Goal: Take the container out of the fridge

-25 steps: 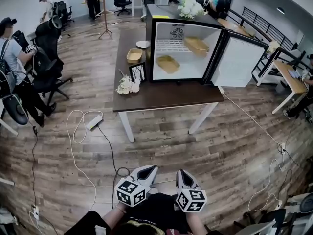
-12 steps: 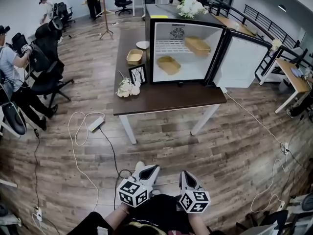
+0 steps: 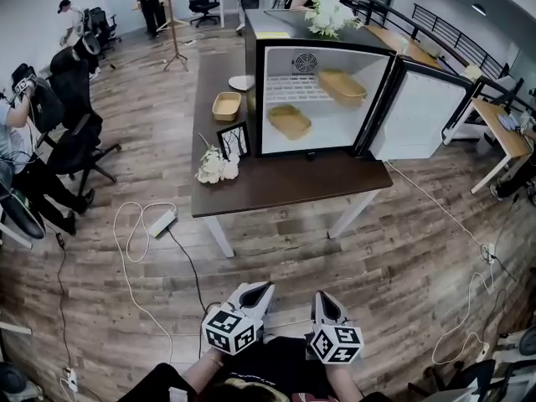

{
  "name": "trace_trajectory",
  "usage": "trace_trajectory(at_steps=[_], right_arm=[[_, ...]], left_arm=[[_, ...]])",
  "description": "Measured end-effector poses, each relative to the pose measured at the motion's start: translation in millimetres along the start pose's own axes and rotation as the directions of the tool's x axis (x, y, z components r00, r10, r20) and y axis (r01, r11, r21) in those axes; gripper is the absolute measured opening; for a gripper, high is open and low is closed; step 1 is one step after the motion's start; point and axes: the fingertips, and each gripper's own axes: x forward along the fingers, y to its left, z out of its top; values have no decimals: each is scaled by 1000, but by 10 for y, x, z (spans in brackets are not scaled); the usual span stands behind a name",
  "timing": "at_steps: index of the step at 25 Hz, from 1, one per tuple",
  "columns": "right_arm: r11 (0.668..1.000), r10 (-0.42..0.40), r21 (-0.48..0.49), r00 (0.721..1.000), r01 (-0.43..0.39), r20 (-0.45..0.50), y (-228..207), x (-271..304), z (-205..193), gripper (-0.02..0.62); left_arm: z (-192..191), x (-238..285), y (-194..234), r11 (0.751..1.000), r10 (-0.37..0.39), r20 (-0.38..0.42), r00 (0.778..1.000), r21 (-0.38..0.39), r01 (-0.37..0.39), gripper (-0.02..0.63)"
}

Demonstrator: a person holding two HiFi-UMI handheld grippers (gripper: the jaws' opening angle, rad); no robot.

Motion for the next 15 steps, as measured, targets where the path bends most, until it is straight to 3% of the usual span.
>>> trace_trajectory(at_steps=[8, 15], right_arm=[[1000, 2, -16, 1000, -2, -4, 105, 573, 320, 6], [998, -58, -1, 998, 58, 8, 120, 962, 562, 6]], left_arm=[[369, 332, 466, 1000, -13, -4, 1000, 6, 13, 8], [671, 666, 793, 997, -76, -29, 997, 28, 76, 8]])
